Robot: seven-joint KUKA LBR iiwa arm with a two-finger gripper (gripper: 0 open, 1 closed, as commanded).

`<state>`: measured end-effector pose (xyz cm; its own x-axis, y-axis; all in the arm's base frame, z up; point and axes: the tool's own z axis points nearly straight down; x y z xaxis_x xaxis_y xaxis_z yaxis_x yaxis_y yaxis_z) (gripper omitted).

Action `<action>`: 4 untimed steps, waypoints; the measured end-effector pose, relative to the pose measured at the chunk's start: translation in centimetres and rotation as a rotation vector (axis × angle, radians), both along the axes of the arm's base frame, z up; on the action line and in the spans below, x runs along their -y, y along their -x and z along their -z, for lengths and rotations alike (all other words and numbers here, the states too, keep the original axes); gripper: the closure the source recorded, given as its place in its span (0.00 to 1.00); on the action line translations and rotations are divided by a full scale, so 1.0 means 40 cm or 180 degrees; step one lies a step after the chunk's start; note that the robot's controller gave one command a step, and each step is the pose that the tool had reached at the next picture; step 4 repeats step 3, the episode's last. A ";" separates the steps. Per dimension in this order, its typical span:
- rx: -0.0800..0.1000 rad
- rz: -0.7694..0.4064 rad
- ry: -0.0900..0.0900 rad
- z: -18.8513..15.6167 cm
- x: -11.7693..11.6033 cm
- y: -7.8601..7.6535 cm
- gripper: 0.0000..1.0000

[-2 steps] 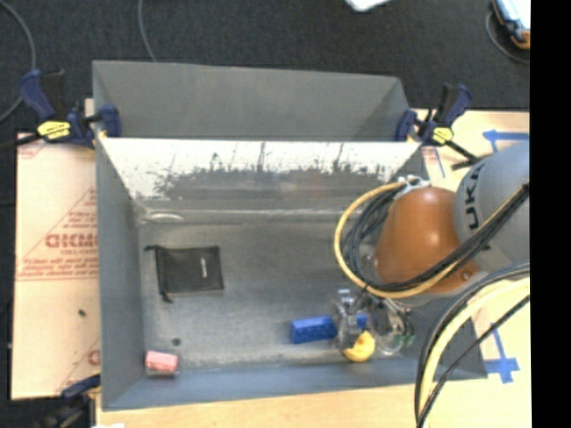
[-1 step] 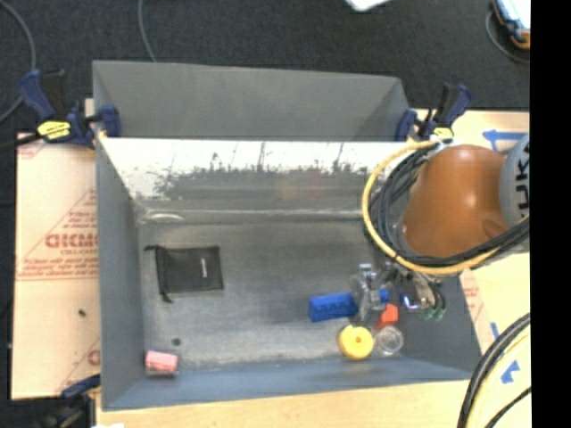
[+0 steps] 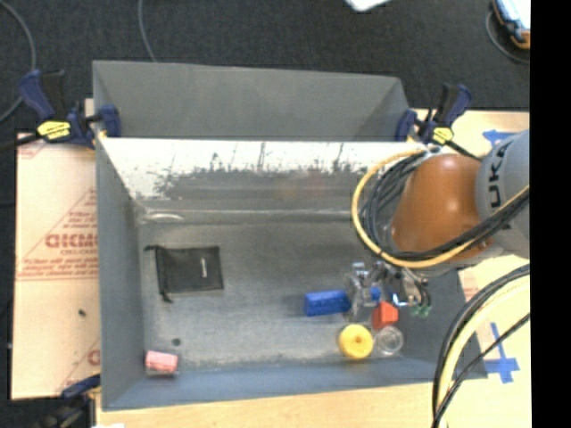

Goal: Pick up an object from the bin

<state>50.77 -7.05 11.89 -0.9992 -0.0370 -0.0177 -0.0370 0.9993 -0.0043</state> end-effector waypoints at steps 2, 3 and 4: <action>0.0007 -0.0016 0.0006 -0.180 -0.002 0.056 1.00; -0.0030 -0.0011 -0.0002 -0.410 -0.009 0.052 1.00; -0.0030 -0.0011 -0.0002 -0.410 -0.009 0.052 1.00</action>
Offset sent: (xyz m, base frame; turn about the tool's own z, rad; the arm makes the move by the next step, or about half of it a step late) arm -0.0230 0.0031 0.0717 -0.0083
